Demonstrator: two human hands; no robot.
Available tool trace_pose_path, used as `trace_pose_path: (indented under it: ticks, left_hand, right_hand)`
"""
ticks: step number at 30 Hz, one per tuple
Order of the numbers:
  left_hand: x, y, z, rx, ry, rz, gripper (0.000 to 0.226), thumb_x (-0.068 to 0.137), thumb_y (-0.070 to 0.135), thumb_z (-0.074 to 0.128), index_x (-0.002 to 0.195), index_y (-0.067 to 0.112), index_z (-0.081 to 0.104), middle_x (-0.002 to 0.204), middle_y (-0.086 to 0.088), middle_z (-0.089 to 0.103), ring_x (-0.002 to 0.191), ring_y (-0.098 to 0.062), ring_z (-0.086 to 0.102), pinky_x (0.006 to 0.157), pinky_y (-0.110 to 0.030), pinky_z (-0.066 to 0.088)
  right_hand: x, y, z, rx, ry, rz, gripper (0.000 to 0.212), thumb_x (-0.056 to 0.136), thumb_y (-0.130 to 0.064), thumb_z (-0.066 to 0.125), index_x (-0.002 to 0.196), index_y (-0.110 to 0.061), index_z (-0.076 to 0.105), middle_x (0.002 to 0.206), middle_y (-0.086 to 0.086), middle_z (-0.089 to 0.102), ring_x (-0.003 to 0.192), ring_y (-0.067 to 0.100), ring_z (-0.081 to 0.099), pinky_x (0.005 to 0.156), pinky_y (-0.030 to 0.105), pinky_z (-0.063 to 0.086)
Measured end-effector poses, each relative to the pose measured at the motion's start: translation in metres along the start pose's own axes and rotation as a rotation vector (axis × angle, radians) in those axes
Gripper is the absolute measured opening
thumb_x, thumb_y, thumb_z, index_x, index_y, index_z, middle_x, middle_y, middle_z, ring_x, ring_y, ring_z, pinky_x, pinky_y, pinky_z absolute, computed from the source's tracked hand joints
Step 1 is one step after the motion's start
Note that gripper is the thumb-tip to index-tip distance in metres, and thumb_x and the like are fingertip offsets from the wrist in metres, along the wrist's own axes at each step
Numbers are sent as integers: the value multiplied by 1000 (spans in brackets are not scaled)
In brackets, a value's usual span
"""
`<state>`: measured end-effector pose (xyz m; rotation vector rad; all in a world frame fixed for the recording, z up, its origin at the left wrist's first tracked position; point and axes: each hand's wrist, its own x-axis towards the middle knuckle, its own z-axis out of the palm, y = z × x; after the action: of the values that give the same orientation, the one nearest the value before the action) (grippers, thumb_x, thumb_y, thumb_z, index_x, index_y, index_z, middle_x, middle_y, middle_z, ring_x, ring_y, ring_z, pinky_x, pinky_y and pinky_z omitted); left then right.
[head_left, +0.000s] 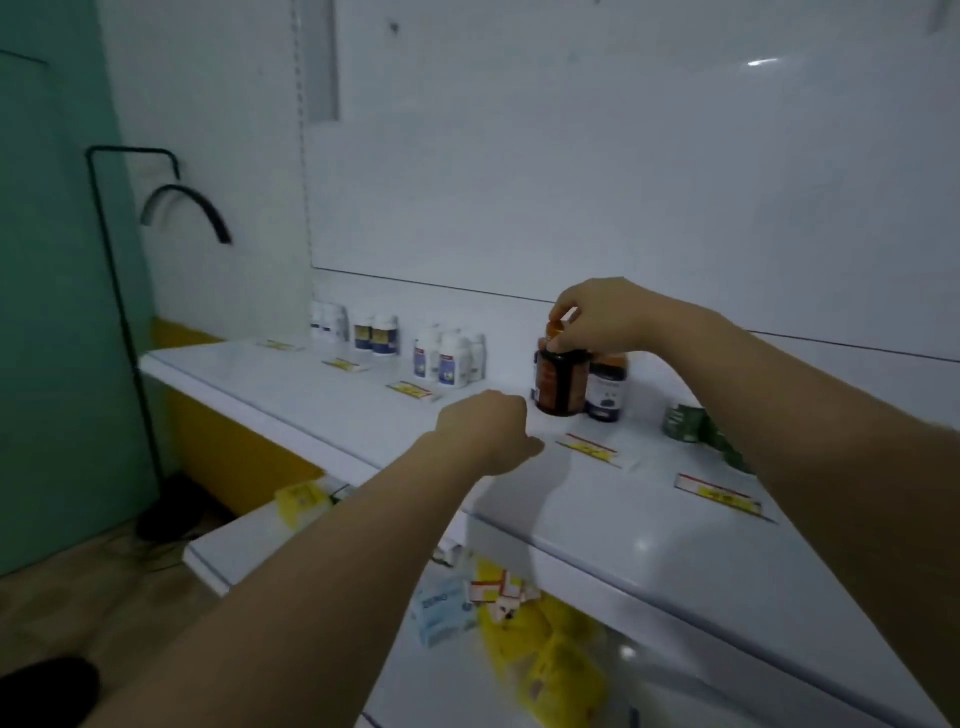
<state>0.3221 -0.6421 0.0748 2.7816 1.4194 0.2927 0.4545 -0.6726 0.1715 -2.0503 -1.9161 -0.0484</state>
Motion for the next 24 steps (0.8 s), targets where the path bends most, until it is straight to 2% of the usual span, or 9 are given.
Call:
trace_pose_path:
  ticks: [2, 6, 9, 12, 14, 16, 18, 21, 24]
  left_hand:
    - [-9, -46, -9, 7, 5, -75, 48, 93, 49, 47, 122, 12, 50, 118, -7, 58, 100, -22, 55, 75, -31, 41]
    - [-32, -143, -21, 41, 13, -241, 47, 93, 49, 47, 120, 11, 51, 115, -7, 58, 93, -19, 51, 71, -30, 39]
    - [-49, -220, -24, 63, 26, -364, 46, 93, 49, 47, 117, 11, 51, 115, -8, 56, 100, -23, 54, 71, -30, 41]
    - [-66, -289, -23, 43, 23, -496, 38, 93, 46, 47, 112, 13, 51, 111, -7, 56, 97, -22, 54, 71, -31, 44]
    - [-76, -334, -21, 26, 33, -583, 29, 93, 44, 49, 99, 16, 50, 98, -4, 55, 88, -20, 54, 68, -30, 44]
    - [-85, -376, -22, 33, 51, -659, 27, 92, 42, 49, 96, 15, 50, 93, -2, 53, 84, -19, 53, 67, -30, 43]
    - [-93, -414, -26, 51, 73, -727, 31, 93, 43, 48, 105, 15, 52, 98, -3, 52, 89, -20, 52, 71, -31, 43]
    - [-101, -466, -34, 57, 74, -833, 52, 93, 48, 48, 129, 11, 48, 119, -6, 54, 105, -24, 54, 81, -33, 47]
    - [-103, -522, -33, 65, 64, -895, 56, 92, 49, 48, 132, 10, 45, 127, -9, 53, 109, -26, 54, 87, -38, 49]
  right_hand:
    - [26, -41, 14, 33, -13, -74, 34, 87, -27, 64, 119, -17, 58, 117, 5, 57, 91, 21, 59, 62, 22, 49]
    - [74, -129, 45, 109, -28, -231, 34, 85, -27, 67, 116, -18, 60, 111, 3, 55, 79, 16, 58, 63, 22, 51]
    - [107, -191, 77, 124, -60, -345, 36, 82, -32, 68, 116, -21, 61, 109, 0, 55, 90, 16, 53, 62, 19, 44]
    - [138, -254, 111, 161, -103, -462, 39, 83, -30, 69, 119, -18, 62, 115, 3, 57, 96, 16, 51, 73, 23, 46]
    - [158, -297, 131, 189, -136, -524, 36, 83, -29, 69, 116, -16, 64, 115, 4, 59, 93, 18, 55, 74, 26, 51]
    - [178, -337, 149, 223, -163, -578, 35, 83, -27, 69, 115, -13, 65, 114, 7, 61, 91, 21, 60, 75, 30, 56]
    - [198, -375, 165, 240, -176, -650, 35, 84, -26, 69, 115, -11, 65, 114, 6, 62, 89, 21, 60, 76, 29, 56]
    - [228, -433, 183, 225, -199, -764, 35, 85, -27, 67, 117, -11, 65, 117, 4, 62, 89, 16, 53, 76, 25, 48]
    - [262, -492, 206, 216, -233, -825, 37, 86, -30, 67, 118, -12, 65, 118, 6, 63, 94, 19, 55, 77, 27, 48]
